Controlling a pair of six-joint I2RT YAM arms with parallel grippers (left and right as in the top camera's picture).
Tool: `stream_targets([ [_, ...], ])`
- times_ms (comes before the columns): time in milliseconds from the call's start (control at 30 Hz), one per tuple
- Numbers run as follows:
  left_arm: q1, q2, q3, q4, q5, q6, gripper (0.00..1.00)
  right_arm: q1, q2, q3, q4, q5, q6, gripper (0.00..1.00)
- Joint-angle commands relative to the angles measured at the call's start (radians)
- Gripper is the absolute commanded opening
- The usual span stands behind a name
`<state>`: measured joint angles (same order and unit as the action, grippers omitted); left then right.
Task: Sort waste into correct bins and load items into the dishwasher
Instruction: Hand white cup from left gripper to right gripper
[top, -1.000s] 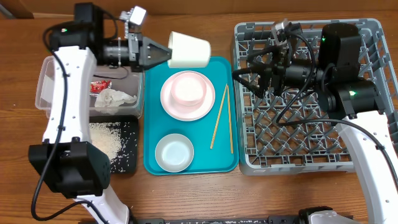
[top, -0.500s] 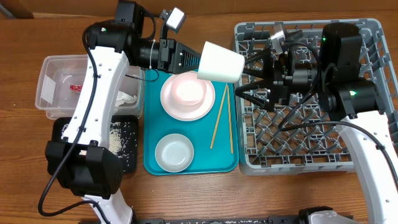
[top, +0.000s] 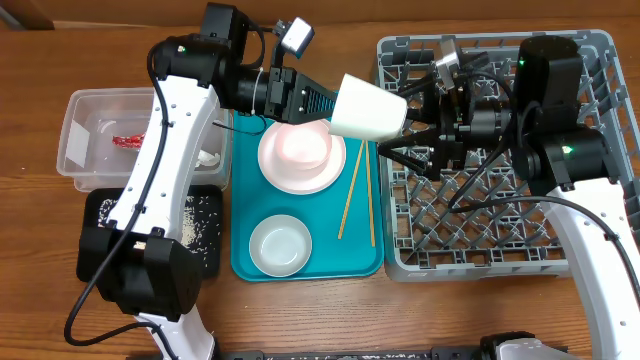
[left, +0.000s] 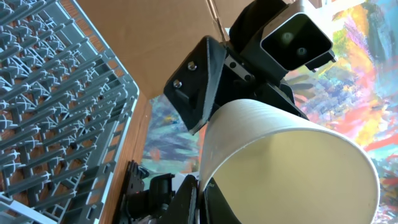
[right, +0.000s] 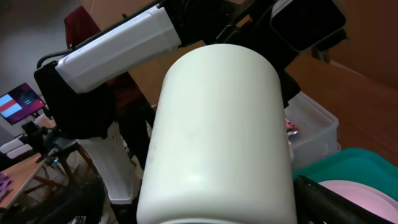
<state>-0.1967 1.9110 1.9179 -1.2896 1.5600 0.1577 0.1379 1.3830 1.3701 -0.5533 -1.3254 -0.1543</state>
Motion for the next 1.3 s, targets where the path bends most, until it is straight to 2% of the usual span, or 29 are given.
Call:
stream_targets([
  [0,-0.007,-0.018,-0.001,-0.002,0.021,0.029,0.04,0.002,-0.013,0.024,0.017,0.016,-0.011,0.94],
  [533,-0.040,-0.018,-0.001,-0.019,0.021,0.029,0.04,0.002,0.028,0.024,0.045,0.016,-0.011,0.96],
  [700,-0.040,-0.018,-0.001,-0.019,0.021,0.029,0.04,0.002,0.039,0.024,0.060,0.016,-0.010,0.87],
  [800,-0.040,-0.018,-0.001,-0.019,0.008,0.029,0.04,0.002,0.039,0.024,0.072,0.016,-0.007,0.86],
  [833,-0.040,-0.018,-0.001,-0.019,-0.002,0.030,0.04,0.002,0.039,0.024,0.074,0.016,-0.007,0.82],
  [900,-0.040,-0.018,-0.001,-0.020,-0.017,0.029,0.04,0.002,0.039,0.024,0.076,0.016,-0.007,0.68],
  [933,-0.040,-0.018,-0.001,-0.020,-0.027,0.029,0.05,0.002,0.039,0.024,0.077,0.016,-0.007,0.50],
  [1000,-0.040,-0.018,-0.001,-0.019,-0.034,0.029,0.10,0.002,0.039,0.024,0.077,0.016,-0.007,0.48],
  [1100,-0.032,-0.018,-0.001,-0.018,-0.068,0.029,0.26,0.002,0.039,0.024,0.077,0.016,-0.002,0.48],
  [1267,0.013,-0.018,-0.001,-0.007,-0.154,-0.021,0.36,0.002,0.039,0.024,0.075,0.058,0.025,0.49],
])
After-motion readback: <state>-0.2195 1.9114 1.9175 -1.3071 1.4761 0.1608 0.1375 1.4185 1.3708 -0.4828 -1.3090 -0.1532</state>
